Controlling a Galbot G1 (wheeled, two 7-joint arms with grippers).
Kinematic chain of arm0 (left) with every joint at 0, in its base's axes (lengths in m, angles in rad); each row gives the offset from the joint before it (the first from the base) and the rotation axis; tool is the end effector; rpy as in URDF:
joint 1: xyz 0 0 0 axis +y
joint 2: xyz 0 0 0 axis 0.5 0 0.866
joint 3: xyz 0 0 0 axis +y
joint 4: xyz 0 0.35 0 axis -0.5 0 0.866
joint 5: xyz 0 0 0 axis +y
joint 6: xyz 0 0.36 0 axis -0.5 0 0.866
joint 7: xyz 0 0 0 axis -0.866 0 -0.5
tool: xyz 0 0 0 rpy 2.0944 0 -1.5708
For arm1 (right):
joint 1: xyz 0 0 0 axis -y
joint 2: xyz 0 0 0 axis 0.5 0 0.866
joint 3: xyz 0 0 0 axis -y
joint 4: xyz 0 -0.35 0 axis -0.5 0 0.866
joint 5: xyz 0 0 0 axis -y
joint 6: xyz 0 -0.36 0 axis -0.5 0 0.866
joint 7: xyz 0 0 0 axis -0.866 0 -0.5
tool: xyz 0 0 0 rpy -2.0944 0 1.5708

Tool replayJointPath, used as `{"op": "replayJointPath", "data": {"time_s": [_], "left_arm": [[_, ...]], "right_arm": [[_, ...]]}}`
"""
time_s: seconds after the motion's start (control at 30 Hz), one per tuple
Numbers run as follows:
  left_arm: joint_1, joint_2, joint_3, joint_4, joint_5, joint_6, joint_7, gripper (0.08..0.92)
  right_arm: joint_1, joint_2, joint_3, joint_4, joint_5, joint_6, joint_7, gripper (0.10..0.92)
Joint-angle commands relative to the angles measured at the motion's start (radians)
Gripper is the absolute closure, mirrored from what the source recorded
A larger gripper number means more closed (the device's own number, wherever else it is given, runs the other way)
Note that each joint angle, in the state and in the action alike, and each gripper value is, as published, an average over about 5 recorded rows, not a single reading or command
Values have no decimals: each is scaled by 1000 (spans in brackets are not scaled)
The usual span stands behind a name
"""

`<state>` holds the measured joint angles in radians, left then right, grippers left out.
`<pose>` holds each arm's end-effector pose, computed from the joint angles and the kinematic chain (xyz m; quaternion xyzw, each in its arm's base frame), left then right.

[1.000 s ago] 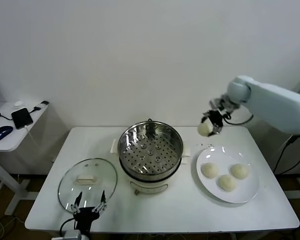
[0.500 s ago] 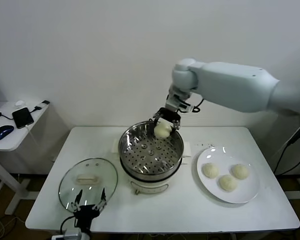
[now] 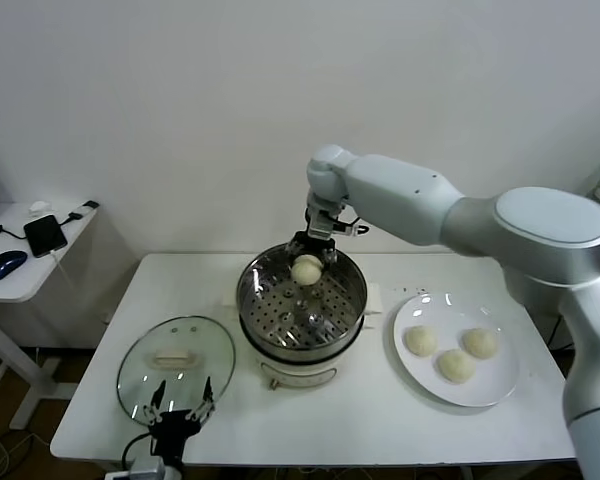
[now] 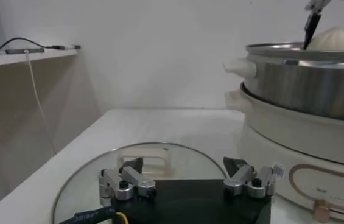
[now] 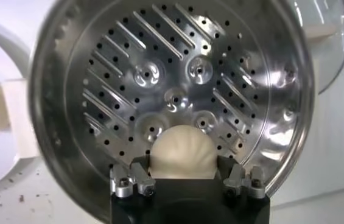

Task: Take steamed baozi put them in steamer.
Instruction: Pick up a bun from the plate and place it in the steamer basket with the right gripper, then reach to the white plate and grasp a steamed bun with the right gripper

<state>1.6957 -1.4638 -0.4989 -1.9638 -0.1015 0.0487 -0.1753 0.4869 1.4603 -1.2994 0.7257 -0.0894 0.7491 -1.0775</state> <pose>0.1370 0.0145 -0.3696 0.0556 -0.9865 -0.0042 0.1539 0.6384 0.1617 -0.0831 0.6779 -0.1228 0.7248 0.0041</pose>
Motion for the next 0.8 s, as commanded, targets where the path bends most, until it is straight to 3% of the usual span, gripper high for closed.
{"op": "replayJointPath", "data": {"time_s": [0.03,0.3,0.5,0.67,0.8], "left_arm": [[-1,0,0,0,-1,-2,-4,177],[1,0,-4,-14,-5,2,-3,177],[0,-4,-6,-17,-5,3,-5,177],[5,-7,-5,-26,-2,3,-3,177],[11,-13,-1,-34,4,3,1,177]], "right_arm": [[-79,81,53,-185,-74,65,16,310],[-82,94,61,-217,-42,66,1,295],[-54,65,53,-165,46,61,-13,210],[79,-32,-27,0,264,16,-94,203],[283,-152,-222,161,600,-117,-175,202]]}}
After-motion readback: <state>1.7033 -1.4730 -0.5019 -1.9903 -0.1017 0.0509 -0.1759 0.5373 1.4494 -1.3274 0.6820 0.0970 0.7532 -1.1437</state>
